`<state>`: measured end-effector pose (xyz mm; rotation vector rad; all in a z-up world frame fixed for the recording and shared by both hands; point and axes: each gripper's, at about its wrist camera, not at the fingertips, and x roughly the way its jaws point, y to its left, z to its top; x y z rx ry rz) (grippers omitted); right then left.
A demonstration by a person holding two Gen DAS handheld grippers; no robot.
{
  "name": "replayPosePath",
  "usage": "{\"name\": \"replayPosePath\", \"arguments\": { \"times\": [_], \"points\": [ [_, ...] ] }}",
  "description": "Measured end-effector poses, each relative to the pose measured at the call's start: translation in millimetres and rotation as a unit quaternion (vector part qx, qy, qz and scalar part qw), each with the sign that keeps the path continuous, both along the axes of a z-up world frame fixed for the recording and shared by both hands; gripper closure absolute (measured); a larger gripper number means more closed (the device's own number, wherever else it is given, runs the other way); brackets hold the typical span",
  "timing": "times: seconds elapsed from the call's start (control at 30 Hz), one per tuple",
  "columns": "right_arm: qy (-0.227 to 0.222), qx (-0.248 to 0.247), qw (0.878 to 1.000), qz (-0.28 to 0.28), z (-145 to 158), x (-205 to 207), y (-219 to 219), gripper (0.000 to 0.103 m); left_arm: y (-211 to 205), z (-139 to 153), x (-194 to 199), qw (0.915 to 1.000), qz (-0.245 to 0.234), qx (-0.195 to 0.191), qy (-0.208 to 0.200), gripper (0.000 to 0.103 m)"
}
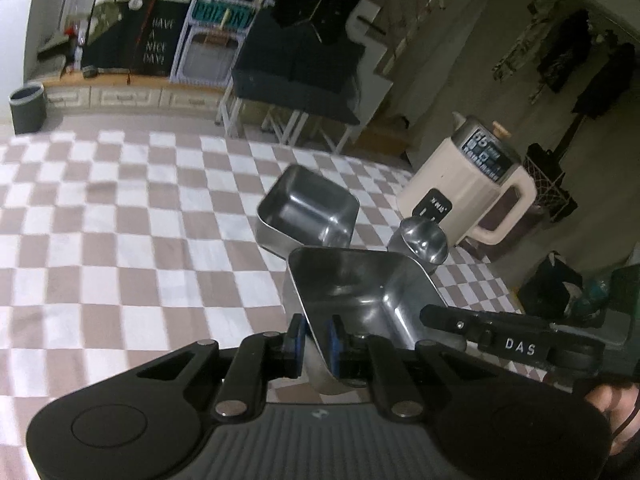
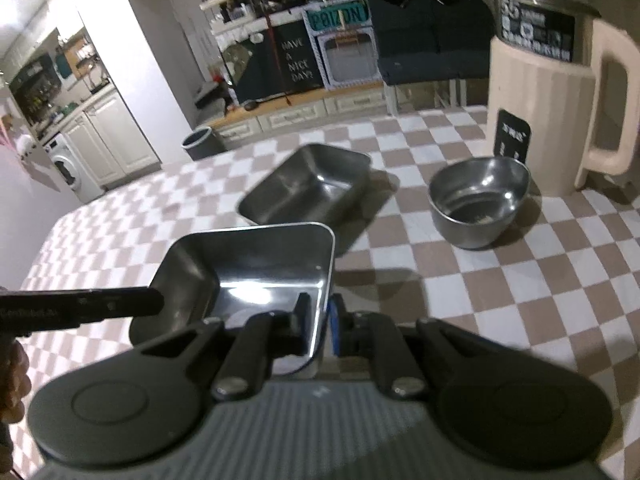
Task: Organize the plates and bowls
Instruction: 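Lift the rectangular steel tray with the left tool toward the bowls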
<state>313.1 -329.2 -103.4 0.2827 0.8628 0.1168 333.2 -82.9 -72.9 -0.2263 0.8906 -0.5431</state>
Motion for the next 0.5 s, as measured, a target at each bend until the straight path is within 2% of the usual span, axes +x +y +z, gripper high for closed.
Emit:
{"name": "replayPosePath", "arguments": {
  "times": [0.37,0.5],
  "points": [
    [-0.046,0.057,0.996,0.041,35,-28,54,0.091,71,42,-58,0.9971,0.05,0.008,-0.057,0.091],
    [-0.057,0.078,0.994,0.057,46,-40,87,0.091,103,56,-81,0.9936,0.066,0.036,-0.084,0.091]
  ]
}}
